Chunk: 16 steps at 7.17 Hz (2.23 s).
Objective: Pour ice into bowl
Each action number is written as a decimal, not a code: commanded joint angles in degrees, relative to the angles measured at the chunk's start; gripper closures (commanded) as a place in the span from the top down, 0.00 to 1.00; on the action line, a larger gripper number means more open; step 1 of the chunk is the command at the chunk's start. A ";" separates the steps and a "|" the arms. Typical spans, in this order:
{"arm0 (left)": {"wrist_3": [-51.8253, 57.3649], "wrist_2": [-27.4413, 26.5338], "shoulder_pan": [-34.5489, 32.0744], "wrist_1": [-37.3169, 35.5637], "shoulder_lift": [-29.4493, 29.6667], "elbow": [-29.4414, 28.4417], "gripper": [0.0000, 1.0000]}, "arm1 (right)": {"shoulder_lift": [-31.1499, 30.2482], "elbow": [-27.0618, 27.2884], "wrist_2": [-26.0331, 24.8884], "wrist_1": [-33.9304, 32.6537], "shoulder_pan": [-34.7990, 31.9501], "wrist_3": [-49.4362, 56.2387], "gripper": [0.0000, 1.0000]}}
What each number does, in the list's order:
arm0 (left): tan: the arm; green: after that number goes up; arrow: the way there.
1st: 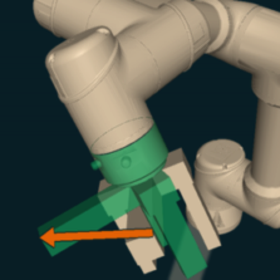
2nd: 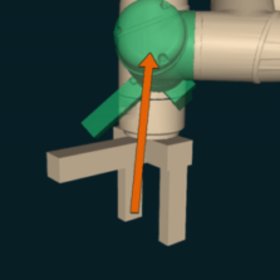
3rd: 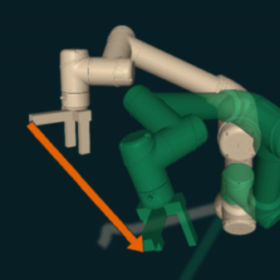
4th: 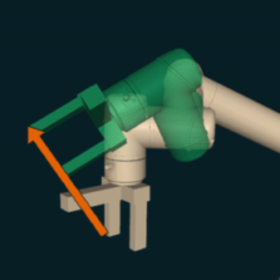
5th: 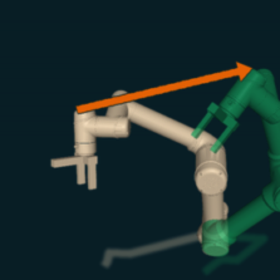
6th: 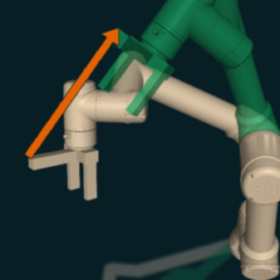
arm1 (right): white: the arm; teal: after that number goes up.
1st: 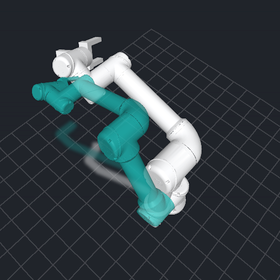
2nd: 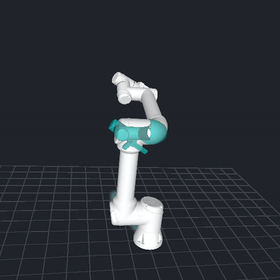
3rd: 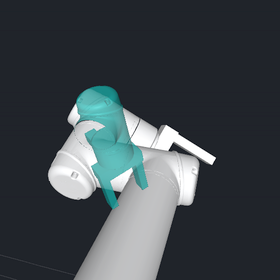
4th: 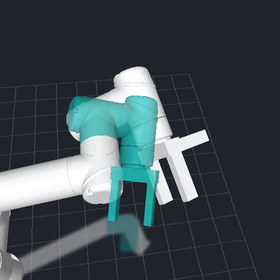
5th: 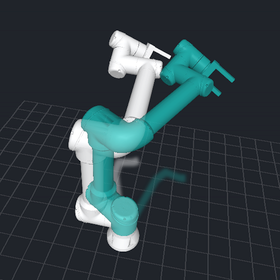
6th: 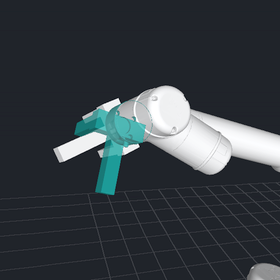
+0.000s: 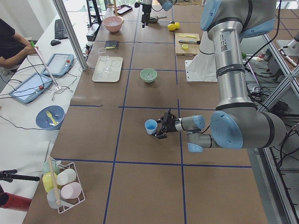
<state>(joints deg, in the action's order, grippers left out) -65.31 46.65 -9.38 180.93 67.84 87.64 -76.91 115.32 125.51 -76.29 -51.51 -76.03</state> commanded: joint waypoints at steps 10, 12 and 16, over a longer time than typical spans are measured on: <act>26.88 58.03 -40.21 -6.41 -4.85 5.09 1.00 | 1.31 1.57 -5.41 -0.18 6.73 -3.85 1.00; 37.48 67.39 -52.27 -19.32 2.27 5.52 1.00 | 6.55 0.09 -9.29 -0.35 12.97 -10.24 1.00; 49.18 84.19 -66.20 -51.19 16.77 9.10 1.00 | 15.71 -7.37 -23.61 -0.35 25.55 -15.56 1.00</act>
<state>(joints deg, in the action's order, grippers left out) -20.78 126.29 -72.65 140.95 80.50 94.61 -63.65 110.66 105.66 -76.64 -29.26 -91.04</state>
